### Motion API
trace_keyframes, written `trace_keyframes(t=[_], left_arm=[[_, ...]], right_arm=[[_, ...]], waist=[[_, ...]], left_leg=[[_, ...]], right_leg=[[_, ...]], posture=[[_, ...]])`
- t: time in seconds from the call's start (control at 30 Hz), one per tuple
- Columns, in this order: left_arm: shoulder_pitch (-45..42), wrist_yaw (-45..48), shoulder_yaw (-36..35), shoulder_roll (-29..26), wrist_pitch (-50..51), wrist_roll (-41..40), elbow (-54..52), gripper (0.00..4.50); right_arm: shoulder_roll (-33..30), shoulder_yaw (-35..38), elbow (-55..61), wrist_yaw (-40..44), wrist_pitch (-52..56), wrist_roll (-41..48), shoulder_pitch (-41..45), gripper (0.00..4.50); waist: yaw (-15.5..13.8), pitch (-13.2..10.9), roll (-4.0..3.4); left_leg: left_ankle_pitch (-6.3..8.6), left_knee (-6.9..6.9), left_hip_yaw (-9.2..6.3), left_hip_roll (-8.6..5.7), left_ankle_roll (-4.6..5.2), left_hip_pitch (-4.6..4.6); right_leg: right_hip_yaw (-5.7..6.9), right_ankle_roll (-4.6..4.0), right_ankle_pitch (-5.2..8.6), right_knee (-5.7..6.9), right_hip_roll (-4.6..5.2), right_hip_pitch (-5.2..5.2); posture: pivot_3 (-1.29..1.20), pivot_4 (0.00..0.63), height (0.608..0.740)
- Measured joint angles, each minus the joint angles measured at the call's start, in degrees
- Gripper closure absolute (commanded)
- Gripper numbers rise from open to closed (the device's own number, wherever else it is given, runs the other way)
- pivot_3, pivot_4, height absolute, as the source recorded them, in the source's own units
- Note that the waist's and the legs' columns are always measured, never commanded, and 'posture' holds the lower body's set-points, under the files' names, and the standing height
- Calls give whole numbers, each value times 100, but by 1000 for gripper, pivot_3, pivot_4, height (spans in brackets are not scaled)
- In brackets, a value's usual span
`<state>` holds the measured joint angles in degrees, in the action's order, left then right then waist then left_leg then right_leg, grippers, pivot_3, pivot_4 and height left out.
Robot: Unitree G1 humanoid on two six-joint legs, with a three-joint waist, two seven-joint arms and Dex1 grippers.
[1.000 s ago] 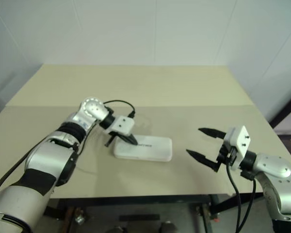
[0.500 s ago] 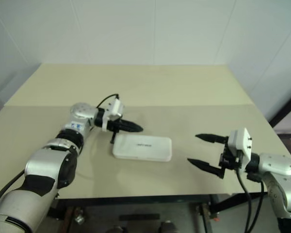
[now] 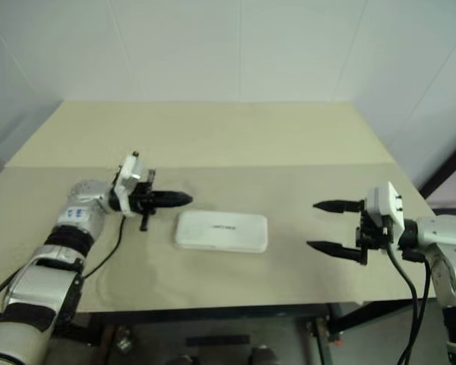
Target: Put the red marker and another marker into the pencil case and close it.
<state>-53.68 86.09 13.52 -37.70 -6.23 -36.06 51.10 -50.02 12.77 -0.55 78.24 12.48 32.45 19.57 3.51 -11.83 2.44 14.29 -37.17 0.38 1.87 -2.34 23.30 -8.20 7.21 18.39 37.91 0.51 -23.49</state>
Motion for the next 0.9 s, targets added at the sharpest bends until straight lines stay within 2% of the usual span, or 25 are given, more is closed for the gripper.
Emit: trace_keyframes(t=[0.2, 0.37, 0.7, 0.9], left_arm=[[103, 0, 380, -141, 8, -627, -327, 1570], [96, 0, 524, -244, -22, -734, -308, 44], [66, 0, 585, -445, -322, -756, -286, 44], [227, 0, 862, -668, -353, -1092, -564, 44]], right_arm=[[8, -126, -22, 1, -9, -43, 158, 0], [8, -123, -80, 28, -14, -43, 155, 0], [-128, -76, -191, 62, -53, -57, 140, 0], [-191, 146, -203, 6, -88, -55, -93, 0]], waist=[[-48, 0, 0], [-18, 0, 0], [-23, 0, 0], [-12, 0, 0]], left_leg=[[-1, -17, 17, -12, 2, 1], [-1, -9, 19, -10, 2, 2], [-1, -8, 20, -11, 1, 2], [0, -3, 20, -8, 1, 1]], right_leg=[[6, -1, 0, 2, 4, 9], [6, -4, 1, 0, -5, 3], [6, -8, 3, -1, -2, 2], [4, -9, 4, -1, -3, 1]], posture=[[0, 150, 740], [0, 150, 740], [0, 150, 740], [0, 150, 740]])
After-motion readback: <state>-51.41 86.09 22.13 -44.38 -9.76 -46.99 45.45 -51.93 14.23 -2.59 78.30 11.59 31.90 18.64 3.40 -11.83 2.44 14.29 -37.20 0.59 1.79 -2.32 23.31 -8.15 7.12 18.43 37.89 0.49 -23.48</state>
